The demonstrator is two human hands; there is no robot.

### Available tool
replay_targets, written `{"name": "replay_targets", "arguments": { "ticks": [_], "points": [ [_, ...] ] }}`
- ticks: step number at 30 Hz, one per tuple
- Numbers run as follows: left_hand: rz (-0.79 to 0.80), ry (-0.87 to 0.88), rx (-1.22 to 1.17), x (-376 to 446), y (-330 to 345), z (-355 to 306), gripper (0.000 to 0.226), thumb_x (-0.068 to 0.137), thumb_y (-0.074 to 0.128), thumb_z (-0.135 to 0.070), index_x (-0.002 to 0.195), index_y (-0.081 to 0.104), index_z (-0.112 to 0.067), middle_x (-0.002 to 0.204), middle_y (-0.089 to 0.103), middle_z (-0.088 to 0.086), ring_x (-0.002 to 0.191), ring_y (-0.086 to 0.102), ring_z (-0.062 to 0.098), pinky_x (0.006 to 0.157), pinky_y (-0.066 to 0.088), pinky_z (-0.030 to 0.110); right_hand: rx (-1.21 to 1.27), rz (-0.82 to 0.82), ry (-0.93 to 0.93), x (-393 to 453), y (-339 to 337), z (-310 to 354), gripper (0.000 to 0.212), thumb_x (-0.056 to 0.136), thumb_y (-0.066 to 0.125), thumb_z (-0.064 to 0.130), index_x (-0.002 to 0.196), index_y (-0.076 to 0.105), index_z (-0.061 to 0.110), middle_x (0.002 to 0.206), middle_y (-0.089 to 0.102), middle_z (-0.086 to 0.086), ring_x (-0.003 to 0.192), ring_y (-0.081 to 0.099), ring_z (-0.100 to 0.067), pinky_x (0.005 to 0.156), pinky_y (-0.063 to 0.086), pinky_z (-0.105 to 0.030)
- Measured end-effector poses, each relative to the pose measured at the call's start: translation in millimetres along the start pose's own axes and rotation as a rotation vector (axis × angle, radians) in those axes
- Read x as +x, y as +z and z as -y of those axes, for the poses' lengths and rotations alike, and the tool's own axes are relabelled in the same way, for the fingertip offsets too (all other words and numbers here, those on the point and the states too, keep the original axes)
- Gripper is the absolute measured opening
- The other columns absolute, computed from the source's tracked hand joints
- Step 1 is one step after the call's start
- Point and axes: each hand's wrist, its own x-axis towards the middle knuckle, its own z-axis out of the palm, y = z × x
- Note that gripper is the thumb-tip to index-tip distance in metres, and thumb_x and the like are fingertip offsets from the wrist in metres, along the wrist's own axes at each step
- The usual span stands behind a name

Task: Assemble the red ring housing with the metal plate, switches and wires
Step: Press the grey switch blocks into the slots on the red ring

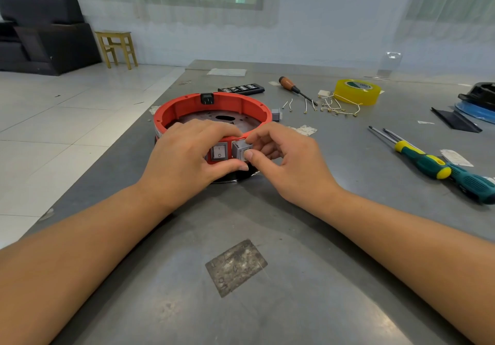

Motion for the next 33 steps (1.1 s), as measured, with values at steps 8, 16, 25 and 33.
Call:
{"name": "replay_targets", "arguments": {
  "ticks": [8,16,25,33],
  "points": [
    [0.051,-0.037,0.019,1,-4,3,0.061,0.097,0.048,-0.063,0.13,0.065,-0.015,0.117,0.074,0.001,0.106,0.07,0.02,0.086,0.051,0.03,-0.037,-0.015,0.017,3,1,1,0.016,0.093,0.074,0.019,0.108,0.07,0.015,0.091,0.067,0.004,0.083,0.064,-0.009,0.074,0.055,-0.026],
    [0.051,-0.1,0.029,0,0,5,0.051,0.096,0.046,-0.065,0.115,0.073,-0.026,0.104,0.073,-0.009,0.106,0.061,0.017,0.1,0.035,0.047,-0.066,-0.027,0.001,3,3,-1,0.02,0.092,0.074,0.023,0.11,0.068,0.018,0.096,0.064,0.008,0.084,0.062,-0.008,0.072,0.053,-0.022],
    [0.058,-0.115,-0.131,-1,-4,9,0.047,0.091,0.051,-0.061,0.111,0.076,-0.026,0.102,0.065,-0.014,0.112,0.052,0.008,0.099,0.026,0.036,-0.205,0.079,0.01,3,-3,-11,0.045,0.095,0.059,0.055,0.131,0.063,0.027,0.132,0.053,0.015,0.121,0.048,0.003,0.097,0.044,-0.017],
    [0.099,-0.12,-0.218,-2,-7,11,0.043,0.089,0.052,-0.062,0.113,0.072,-0.033,0.107,0.055,-0.023,0.113,0.041,-0.002,0.1,0.027,0.03,-0.226,0.104,-0.032,2,-10,-11,0.044,0.093,0.06,0.058,0.123,0.069,0.027,0.116,0.059,0.011,0.107,0.056,-0.004,0.088,0.048,-0.021]
  ]
}}
